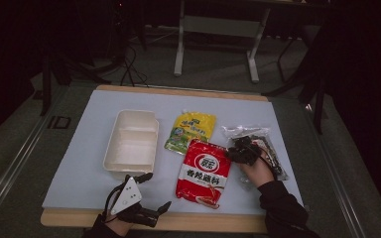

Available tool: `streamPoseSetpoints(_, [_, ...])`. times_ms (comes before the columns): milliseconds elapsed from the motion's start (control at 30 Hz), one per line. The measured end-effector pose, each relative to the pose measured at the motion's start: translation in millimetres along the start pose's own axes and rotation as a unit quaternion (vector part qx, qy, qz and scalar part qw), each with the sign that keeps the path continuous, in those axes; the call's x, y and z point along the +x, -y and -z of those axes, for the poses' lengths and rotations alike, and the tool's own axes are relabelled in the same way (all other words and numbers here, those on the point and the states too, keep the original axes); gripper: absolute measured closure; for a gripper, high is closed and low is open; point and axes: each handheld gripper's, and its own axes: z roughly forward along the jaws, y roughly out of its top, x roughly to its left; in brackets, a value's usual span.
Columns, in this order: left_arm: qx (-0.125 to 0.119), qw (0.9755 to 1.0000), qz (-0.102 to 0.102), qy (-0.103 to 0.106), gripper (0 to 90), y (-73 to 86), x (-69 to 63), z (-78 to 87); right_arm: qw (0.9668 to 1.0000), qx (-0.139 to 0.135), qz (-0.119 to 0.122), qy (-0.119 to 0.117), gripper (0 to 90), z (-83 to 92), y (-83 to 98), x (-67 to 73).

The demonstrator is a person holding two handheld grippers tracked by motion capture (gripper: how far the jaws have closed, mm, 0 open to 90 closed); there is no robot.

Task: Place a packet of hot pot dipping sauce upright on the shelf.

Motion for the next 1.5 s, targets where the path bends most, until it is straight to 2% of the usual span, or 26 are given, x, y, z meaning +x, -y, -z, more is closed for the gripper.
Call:
streamPoseSetpoints(67, [0.001, 1.0, 0.0, 0.0, 1.8, 0.1, 0.0, -0.2, 0.9999, 0.009, 0.006, -0.003, 75.1, -2.4, 0.4, 0.0])
streamPoseSetpoints(133, [0.001, 1.0, 0.0, 0.0, 1.7, 0.1, -0.1, -0.3, 0.9998, 0.016, 0.008, 0.004, 86.2, -2.8, 0.5, -0.1])
streamPoseSetpoints(200, [0.003, 1.0, -0.001, 0.0, 1.7, 0.1, -0.1, -0.4, 0.9999, 0.013, 0.011, 0.003, 88.0, -0.1, 0.0, 0.1])
streamPoseSetpoints(367, [0.003, 1.0, 0.0, 0.0, 1.7, -0.1, -0.6, -0.6, 0.9999, 0.007, 0.014, -0.001, 88.7, 8.0, -3.5, 1.4])
streamPoseSetpoints(600, [0.004, 1.0, -0.001, -0.002, 1.7, -0.7, -1.5, -0.9, 0.9992, -0.029, 0.024, -0.009, 89.2, 28.1, -9.7, 9.7])
streamPoseSetpoints(700, [0.004, 1.0, 0.0, -0.003, 1.7, -1.4, -1.5, -0.8, 0.9984, -0.042, 0.037, -0.007, 89.4, 34.9, -10.9, 14.5])
streamPoseSetpoints(867, [0.002, 1.0, 0.006, -0.004, 1.8, -5.7, -3.6, -0.7, 0.9962, -0.065, 0.056, -0.016, 89.7, 50.0, -13.8, 24.9])
streamPoseSetpoints(967, [0.003, 1.0, 0.0, -0.006, 1.8, -10.2, -4.3, 0.2, 0.9943, -0.08, 0.069, -0.02, 89.8, 61.1, -15.0, 30.0])
streamPoseSetpoints(1167, [0.006, 0.9999, 0.005, -0.008, 1.8, -19.5, -2.5, 1.2, 0.9896, -0.107, 0.088, -0.04, 89.9, 84.4, -16.1, 39.9])
streamPoseSetpoints(1267, [0.007, 0.9998, 0.006, -0.016, 1.8, -24.0, -1.5, 1.0, 0.9867, -0.12, 0.099, -0.048, 89.9, 95.6, -16.6, 46.1])
streamPoseSetpoints(1500, [0.012, 0.9998, 0.001, -0.014, 1.8, -34.9, 2.8, -0.9, 0.9783, -0.147, 0.13, -0.066, 89.9, 119.8, -17.4, 63.6])
